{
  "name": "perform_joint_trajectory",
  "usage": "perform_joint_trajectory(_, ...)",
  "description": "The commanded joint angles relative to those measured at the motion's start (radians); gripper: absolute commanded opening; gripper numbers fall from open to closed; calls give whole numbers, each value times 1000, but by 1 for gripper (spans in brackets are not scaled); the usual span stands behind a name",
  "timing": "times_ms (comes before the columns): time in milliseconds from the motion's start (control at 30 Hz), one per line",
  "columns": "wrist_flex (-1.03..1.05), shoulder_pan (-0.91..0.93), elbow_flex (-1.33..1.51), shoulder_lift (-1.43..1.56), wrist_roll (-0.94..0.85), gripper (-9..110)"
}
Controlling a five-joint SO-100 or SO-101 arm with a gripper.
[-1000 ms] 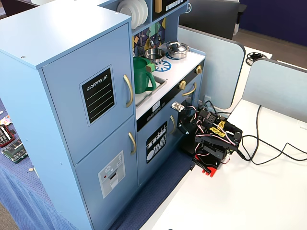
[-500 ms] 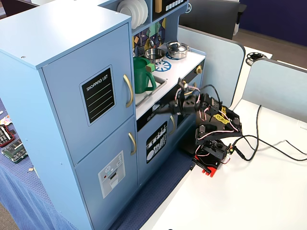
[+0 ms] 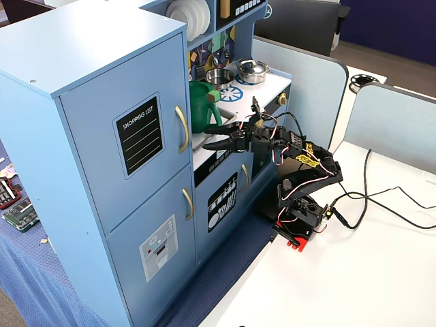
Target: Open the left cabinet door
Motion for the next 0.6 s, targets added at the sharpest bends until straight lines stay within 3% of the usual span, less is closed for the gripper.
perform_joint_trajectory(0,-64,-25,-106,-51,-8,29)
perform_joint_trajectory(567,-103,-98,-287,-282,-164,33)
